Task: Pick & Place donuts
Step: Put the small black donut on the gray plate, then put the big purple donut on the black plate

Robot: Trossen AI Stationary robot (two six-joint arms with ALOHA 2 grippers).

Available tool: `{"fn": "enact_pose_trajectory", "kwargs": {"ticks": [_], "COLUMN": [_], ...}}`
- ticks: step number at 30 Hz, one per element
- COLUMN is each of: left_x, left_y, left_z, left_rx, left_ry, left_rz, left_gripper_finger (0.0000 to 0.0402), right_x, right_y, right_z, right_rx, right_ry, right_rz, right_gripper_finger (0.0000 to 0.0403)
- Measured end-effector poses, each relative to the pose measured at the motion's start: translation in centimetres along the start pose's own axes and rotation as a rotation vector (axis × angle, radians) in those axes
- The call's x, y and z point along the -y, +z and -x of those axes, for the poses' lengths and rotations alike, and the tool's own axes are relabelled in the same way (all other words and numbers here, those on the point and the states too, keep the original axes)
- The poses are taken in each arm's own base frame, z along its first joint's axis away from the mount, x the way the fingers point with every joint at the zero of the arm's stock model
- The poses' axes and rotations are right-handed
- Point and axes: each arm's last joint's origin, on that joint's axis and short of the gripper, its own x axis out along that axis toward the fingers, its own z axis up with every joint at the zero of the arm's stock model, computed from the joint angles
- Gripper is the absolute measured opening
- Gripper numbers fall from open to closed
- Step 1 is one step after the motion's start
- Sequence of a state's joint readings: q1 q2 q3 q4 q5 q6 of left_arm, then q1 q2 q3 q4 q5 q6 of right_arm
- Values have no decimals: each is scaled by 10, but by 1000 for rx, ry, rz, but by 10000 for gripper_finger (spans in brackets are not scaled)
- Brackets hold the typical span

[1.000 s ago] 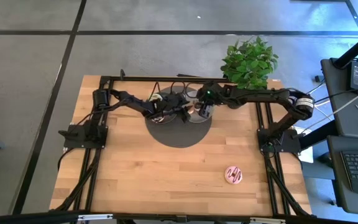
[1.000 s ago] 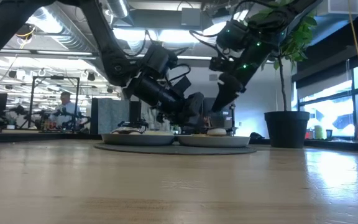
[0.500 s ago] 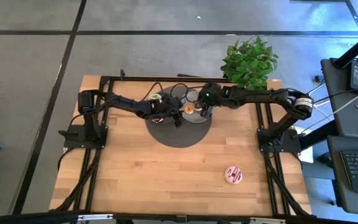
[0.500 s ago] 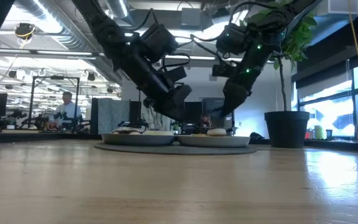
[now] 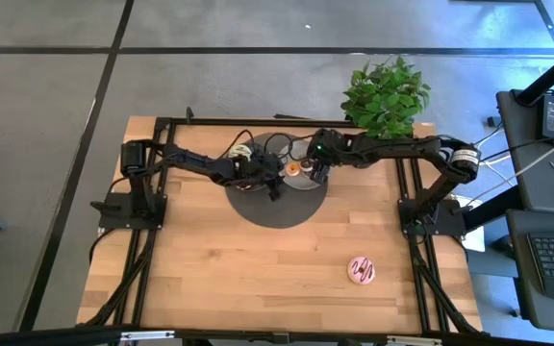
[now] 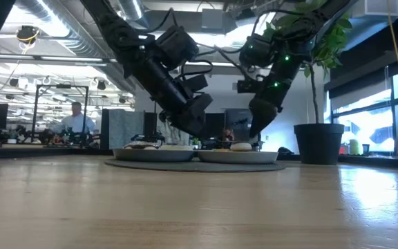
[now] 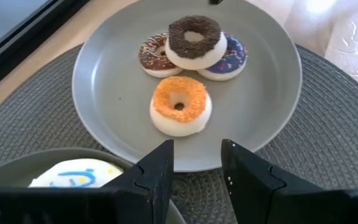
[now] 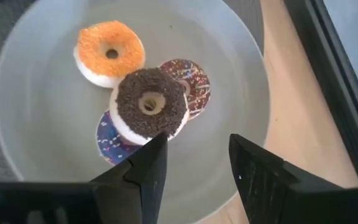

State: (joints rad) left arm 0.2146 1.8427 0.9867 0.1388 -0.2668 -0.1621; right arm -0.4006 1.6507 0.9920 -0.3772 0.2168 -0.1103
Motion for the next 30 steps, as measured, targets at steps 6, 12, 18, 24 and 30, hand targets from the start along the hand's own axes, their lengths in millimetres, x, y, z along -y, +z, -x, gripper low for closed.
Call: {"fn": "enact_pose_trajectory", "kwargs": {"ticks": [6, 12, 18, 24, 30], "left_x": [-1, -1, -2, -2, -2], "left_y": [-1, -1, -1, -1, -1], "left_z": [0, 0, 0, 0, 0], "left_rx": [-8, -8, -7, -6, -6], "left_ry": [4, 5, 14, 17, 16], "left_rz": [-7, -8, -9, -9, -9], "left_gripper_finger": [130, 130, 130, 130, 130], "right_x": [0, -1, -1, -2, -1], "right_y": [-2, 0, 0, 3, 3], "right_z": [-14, -18, -18, -18, -18], "right_rx": [-28, -13, -6, 28, 22], "right_ry": [-82, -61, -53, -14, -53], "right_rz": [-3, -7, -8, -11, -11], "right_gripper_finger": [174, 174, 174, 174, 174]}}
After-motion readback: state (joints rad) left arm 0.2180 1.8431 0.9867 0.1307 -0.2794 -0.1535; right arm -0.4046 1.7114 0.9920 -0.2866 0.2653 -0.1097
